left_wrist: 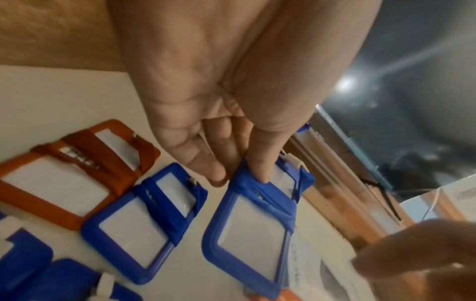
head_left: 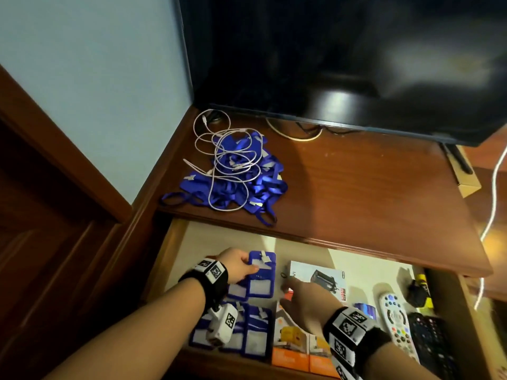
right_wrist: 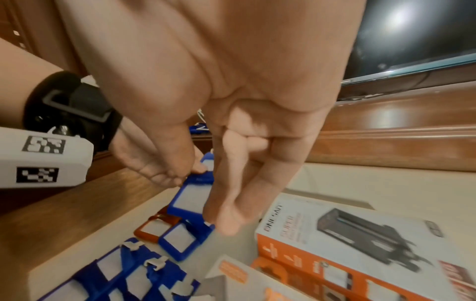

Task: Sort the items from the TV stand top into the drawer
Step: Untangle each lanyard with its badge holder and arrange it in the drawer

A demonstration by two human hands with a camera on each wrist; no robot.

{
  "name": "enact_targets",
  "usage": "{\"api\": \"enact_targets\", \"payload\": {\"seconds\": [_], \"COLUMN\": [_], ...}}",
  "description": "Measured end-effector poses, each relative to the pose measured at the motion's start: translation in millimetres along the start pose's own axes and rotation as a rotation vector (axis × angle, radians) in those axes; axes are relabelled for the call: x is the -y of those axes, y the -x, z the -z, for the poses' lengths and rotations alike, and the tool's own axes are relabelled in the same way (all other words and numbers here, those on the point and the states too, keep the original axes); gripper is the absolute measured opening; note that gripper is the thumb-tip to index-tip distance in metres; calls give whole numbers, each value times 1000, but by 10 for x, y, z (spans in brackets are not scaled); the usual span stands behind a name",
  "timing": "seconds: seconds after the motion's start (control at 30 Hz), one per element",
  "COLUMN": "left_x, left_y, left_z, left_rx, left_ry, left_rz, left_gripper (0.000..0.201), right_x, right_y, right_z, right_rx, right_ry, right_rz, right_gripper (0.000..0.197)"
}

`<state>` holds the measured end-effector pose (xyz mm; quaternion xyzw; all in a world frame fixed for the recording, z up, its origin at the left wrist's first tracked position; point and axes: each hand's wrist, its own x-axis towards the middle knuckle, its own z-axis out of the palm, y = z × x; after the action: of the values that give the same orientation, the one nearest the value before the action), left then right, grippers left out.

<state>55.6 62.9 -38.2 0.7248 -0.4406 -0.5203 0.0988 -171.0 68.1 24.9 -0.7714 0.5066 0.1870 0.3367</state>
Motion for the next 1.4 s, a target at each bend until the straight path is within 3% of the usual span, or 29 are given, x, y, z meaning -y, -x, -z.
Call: {"api": "enact_targets", "payload": {"seconds": [0.2, 0.33, 0.7, 0.8, 0.87, 0.93, 1.0, 1.07, 1.23, 1.4], "left_x": [-81, -32, -58, -2, 101, 231, 325, 361, 382, 384], "left_y": [-233, -292, -131, -18, 29, 35, 28, 53, 85, 149], "left_z": [-269, -336, -318, -218, -172, -166, -182, -188, -214, -154], "left_rx": [53, 26, -139, -169, -157, -84, 50, 130, 140, 90], "left_ry": [-219, -295, -409, -548, -637, -701, -762, -810, -820, -740], "left_rz": [97, 144, 154, 100, 85, 96, 135, 170, 158, 93], "left_gripper": [18, 30, 30, 31, 52, 74, 83, 83, 87, 75], "right_x": [-360, -484, -170, -1, 98, 188, 270, 367, 474, 390], "right_y": [23, -79, -665, -973, -1184, -1332, -1414, -1439, -1413, -1335], "right_z": [165, 307, 969, 1169, 1293, 1379, 1400, 1358, 1133, 1057], "right_rx": [-54, -104, -343, -371, -397, -405, -385, -342, -248, -253], "right_ry": [-6, -18, -58, -28, -14, 21, 76, 152, 454, 479], "right_rz": [-47, -51, 232, 263, 265, 252, 279, 334, 364, 332], "right_gripper": [38, 34, 11, 22, 28, 36, 44, 47, 60, 61]}}
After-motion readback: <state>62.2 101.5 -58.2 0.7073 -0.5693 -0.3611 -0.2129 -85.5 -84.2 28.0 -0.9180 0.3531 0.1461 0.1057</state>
